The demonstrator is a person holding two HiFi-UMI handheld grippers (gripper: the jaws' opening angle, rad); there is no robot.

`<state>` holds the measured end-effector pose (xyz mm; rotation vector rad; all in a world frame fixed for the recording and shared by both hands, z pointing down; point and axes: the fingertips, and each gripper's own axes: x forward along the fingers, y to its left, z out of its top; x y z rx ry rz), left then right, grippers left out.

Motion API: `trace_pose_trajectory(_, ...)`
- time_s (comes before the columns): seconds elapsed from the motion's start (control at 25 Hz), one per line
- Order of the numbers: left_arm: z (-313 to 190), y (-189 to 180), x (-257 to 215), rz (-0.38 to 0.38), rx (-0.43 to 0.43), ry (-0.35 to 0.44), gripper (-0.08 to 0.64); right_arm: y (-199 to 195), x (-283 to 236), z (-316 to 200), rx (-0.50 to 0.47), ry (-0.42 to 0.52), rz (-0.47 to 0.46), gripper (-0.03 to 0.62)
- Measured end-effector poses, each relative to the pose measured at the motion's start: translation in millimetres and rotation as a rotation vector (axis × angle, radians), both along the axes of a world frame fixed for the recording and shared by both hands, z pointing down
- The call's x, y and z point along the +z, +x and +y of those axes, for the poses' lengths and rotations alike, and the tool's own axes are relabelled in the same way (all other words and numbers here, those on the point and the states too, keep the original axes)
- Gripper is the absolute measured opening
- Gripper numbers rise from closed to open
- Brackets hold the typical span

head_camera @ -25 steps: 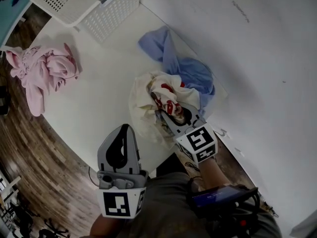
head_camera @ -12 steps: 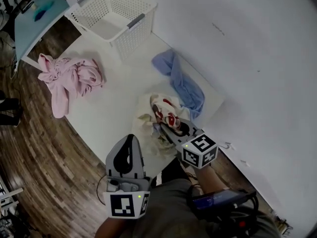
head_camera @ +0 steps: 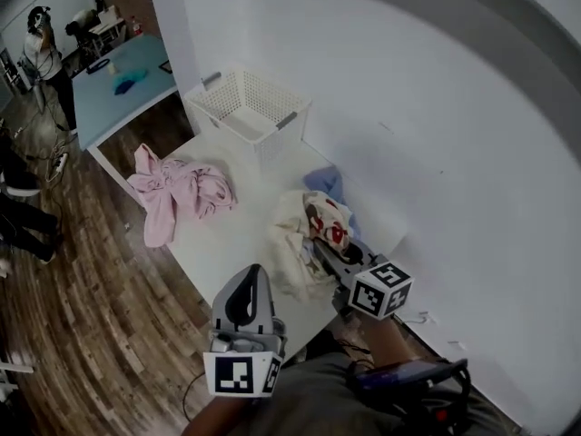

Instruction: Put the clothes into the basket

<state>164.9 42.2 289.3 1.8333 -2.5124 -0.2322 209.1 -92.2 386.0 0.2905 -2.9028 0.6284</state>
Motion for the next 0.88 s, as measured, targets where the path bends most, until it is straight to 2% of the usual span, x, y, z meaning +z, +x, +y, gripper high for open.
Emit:
trace_pose_trajectory(0.36,41.9,3.8,-34.1,-0.059,-0.012,0.081,0.008,-0.1,-65.9,26.7,0.019,0.115,-0.104,0.097)
trace_pose_trajectory(0.88,65.8,13.9,-40.0,-0.063,-0.052,0.084,0.008,21.0,-65.2,53.5,0.017,0.126,-0.093,0.097)
